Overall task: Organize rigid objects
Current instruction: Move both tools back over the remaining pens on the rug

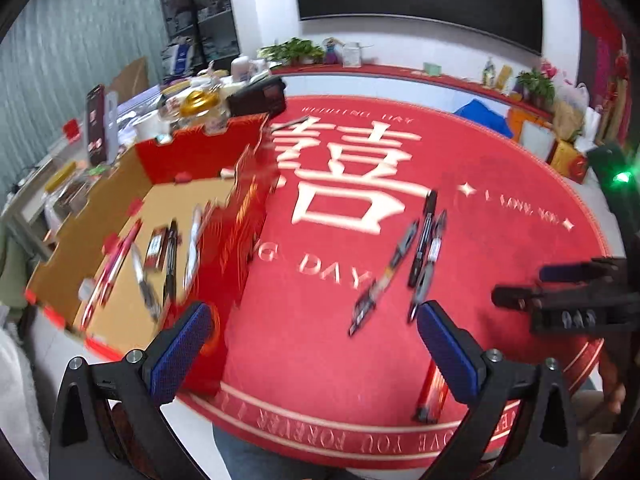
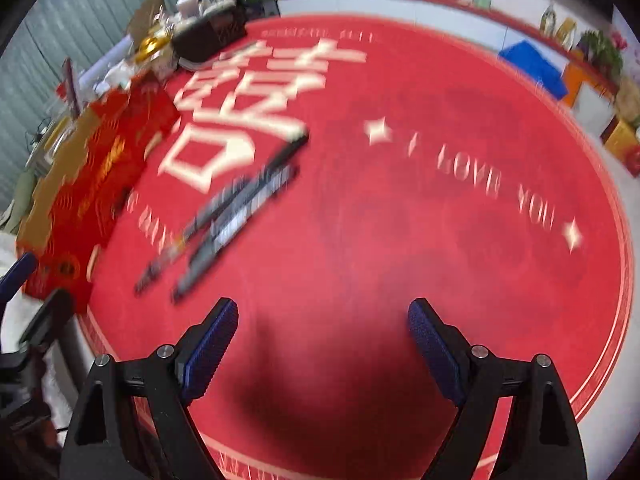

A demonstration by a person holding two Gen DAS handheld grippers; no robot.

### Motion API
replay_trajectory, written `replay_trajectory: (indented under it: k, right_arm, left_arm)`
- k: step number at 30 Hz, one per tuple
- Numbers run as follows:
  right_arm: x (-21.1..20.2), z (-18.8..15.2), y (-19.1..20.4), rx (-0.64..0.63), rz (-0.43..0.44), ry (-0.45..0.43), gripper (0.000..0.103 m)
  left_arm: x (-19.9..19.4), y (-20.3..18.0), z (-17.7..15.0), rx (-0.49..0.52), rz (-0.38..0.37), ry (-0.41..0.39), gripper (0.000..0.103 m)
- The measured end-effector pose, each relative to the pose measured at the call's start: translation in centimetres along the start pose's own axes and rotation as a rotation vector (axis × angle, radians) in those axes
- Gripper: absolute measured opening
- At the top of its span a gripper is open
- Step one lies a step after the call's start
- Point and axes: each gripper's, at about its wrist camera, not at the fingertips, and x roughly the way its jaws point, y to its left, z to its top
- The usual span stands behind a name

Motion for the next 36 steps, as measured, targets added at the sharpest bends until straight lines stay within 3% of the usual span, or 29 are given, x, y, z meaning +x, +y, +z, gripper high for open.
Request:
replay_trajectory:
  k: [7,11,13,16,18,20,23,27,31,36]
  right_arm:
    - [0.6,-1.2,5.0,-0.112,0.035,0.019,0.088]
    - [1.5,-2.1,8.2,-0.195,0.019,0.020,0.088]
    - [2.0,-3.0,9.9,-0.308,-0.066,-0.004,0.088]
    - [1.4,-3.8,9.3,-0.364,-0.088,-0.049,0.085]
    - [0.9,-3.9,7.3,-0.328,-0.066,-0.055,0.072]
    - [0.3,-3.8,4.6,-0.283,-0.106,-0.072,0.056]
    - [-0.3,-3.2,-0.1,-0.185,-0.135,-0.084,0.043]
    - [-0.9,-2.6,-3.0,-0.142,-0.125,-0.089,0.043]
    - [-0.9,-2.7,-3.2,-0.172,-0.130,-0.116,0.043]
    - [-1.0,-3.1,-3.2,-0.171,-0.119,-0.131,0.044]
  left_arm:
    - [-4.5,3.2,-0.9,-0.201,0.084,-0.118,0.103]
    - [-5.6,3.7,-1.1,-0.211,0.114,-0.143,0.103]
    - [-5.6,3.6,-1.5,-0.211,0.109,-0.137,0.103]
    - [-4.6,3.0,-2.0,-0.203,0.086,-0.097,0.103]
    - [-3.8,2.3,-2.4,-0.184,0.070,-0.063,0.103]
    - [-3.0,1.4,-2.5,-0.153,0.057,-0.036,0.103]
    - [-1.7,-0.6,-2.0,-0.068,0.047,-0.017,0.103]
    - [0.8,-3.8,-0.1,0.096,0.069,-0.029,0.103]
    - [4.4,-5.7,0.9,0.234,0.095,0.021,0.103]
    - [7.4,-5.0,0.5,0.232,0.136,0.136,0.103]
